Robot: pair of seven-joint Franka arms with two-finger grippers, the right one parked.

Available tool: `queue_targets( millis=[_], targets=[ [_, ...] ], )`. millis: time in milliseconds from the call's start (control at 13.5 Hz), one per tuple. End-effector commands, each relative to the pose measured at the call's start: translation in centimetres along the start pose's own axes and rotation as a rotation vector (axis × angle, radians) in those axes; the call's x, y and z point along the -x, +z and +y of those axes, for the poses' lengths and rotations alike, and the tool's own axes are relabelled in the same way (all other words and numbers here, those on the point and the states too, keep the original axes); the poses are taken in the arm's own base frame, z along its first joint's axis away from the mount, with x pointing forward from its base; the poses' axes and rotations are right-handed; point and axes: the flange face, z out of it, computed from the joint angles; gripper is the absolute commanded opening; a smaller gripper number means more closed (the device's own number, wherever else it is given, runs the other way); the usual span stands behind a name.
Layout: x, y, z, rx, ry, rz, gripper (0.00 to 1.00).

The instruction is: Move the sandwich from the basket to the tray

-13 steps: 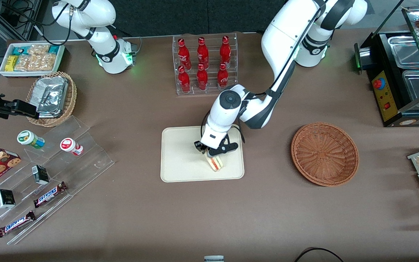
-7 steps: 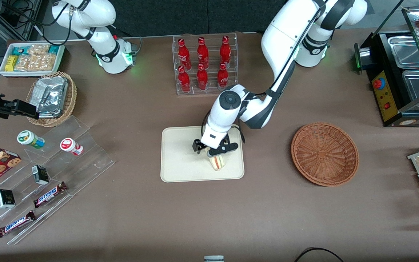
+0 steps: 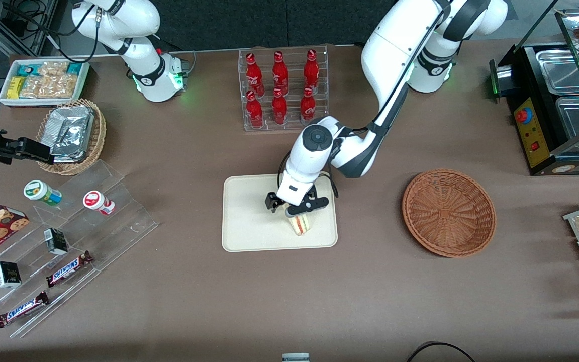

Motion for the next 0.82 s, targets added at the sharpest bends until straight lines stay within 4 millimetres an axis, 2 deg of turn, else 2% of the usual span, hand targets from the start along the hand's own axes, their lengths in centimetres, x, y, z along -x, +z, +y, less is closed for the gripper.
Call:
queue_targets(
  millis=[0,372,520,743],
  targets=[
    [-0.1,-1.2,0.7,0.004,0.003,-0.007,0.91],
    [-0.8,-3.1,1.3,0.025,0.005,0.010,0.92],
    [-1.1,-5.2,1.8,0.027,0.005,0.014,0.95],
    [-1.4,-9.9,2.6,0.011,-0.001,0.010,0.98]
  ],
)
